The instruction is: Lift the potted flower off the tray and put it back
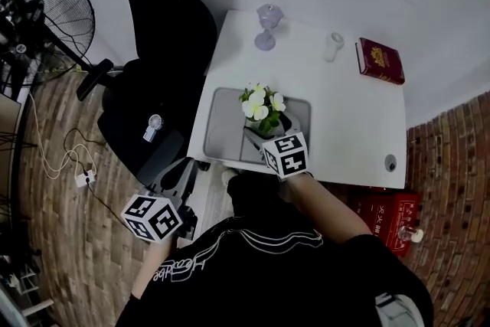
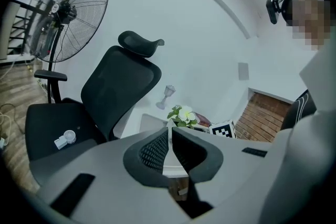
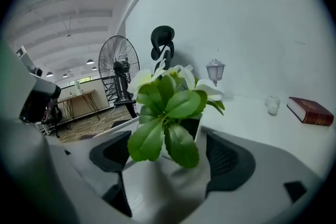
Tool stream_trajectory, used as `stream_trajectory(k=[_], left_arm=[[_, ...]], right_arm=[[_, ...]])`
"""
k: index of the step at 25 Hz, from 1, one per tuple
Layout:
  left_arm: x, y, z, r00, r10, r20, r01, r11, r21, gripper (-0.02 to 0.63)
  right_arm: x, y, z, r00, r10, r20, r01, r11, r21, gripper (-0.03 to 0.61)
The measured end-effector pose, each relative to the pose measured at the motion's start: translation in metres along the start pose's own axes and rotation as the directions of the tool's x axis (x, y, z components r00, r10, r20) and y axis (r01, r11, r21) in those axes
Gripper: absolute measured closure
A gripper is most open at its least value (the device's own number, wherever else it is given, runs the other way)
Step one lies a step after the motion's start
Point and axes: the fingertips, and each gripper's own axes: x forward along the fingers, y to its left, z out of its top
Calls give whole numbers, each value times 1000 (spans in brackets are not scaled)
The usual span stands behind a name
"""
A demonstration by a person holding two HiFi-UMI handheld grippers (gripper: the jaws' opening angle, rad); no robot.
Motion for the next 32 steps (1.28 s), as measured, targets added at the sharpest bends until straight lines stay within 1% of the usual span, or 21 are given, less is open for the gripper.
stream_trajectory(k=[6, 9, 12, 16, 21, 23, 27, 32], left_arm=[[0, 14, 4, 1000, 15, 10, -15, 1000, -17, 568], [4, 24, 8, 1000, 16, 0, -16, 1000, -21, 568], [10, 31, 14, 1000, 9, -15, -10, 1000, -17, 568], [18, 40, 25, 999, 8, -43, -8, 1000, -10, 568], [31, 44, 36, 994, -15, -106, 16, 1000, 17, 568], [34, 43, 43, 993, -23, -118, 27, 999, 27, 568], [39, 41, 54, 993, -29, -115, 33, 999, 40, 568], [30, 33, 49, 991, -53, -123, 57, 998, 27, 568]], right_arm=[[15, -8, -4, 1000, -23, -21, 24, 999, 23, 157], [22, -8, -1, 999, -28, -18, 28, 1000, 13, 173], [24, -11, -4, 998, -52, -23, 52, 998, 34, 193], [24, -10, -4, 998, -67, -21, 68, 996, 61, 209], [24, -11, -5, 997, -67, -33, 69, 994, 85, 215], [21, -11, -6, 997, -64, -40, 67, 993, 98, 215], [17, -14, -2, 998, -61, -17, 63, 994, 93, 218], [2, -8, 7, 999, -42, 9, 42, 997, 58, 219]])
